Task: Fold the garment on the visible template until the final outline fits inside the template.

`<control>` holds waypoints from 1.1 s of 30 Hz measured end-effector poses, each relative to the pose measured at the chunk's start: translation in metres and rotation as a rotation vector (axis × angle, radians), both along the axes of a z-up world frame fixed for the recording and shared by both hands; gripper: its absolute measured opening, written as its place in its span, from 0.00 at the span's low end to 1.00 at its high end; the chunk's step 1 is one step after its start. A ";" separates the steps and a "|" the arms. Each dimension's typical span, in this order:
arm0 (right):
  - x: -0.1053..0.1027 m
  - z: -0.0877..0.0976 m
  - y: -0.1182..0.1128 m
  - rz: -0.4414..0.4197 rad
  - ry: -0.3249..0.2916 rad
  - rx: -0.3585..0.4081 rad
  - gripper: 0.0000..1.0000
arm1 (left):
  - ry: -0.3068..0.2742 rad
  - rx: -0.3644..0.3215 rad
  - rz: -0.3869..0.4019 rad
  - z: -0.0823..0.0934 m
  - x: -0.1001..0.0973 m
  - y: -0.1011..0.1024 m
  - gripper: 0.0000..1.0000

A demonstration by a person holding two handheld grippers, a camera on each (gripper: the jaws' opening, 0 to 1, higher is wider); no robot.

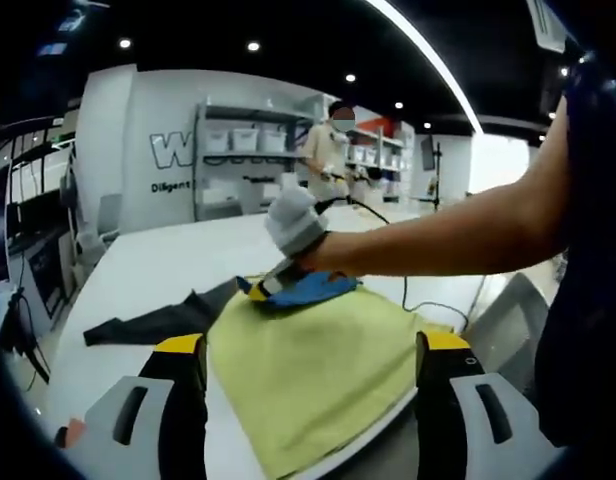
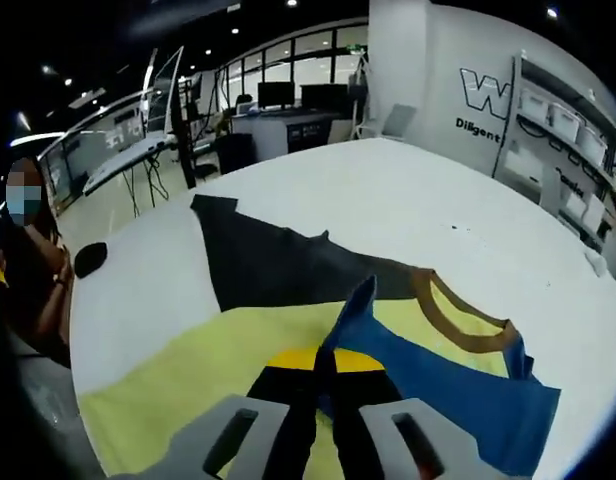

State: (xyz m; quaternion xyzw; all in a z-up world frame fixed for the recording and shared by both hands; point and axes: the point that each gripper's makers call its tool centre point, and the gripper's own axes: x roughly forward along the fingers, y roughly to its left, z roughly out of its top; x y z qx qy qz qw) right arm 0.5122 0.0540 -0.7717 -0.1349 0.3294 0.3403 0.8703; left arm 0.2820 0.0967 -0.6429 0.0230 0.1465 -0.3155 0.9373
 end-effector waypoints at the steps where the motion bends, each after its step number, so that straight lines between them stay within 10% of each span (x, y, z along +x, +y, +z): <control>1: -0.001 -0.004 0.002 0.003 0.006 -0.002 0.00 | -0.001 0.000 0.001 0.000 0.000 0.000 0.81; 17: -0.011 0.000 0.012 0.033 0.030 0.082 0.00 | 0.011 0.012 -0.007 -0.003 -0.001 -0.002 0.78; 33: -0.026 -0.031 0.016 0.102 0.090 -0.002 0.00 | 0.014 0.015 -0.010 -0.004 -0.001 -0.002 0.78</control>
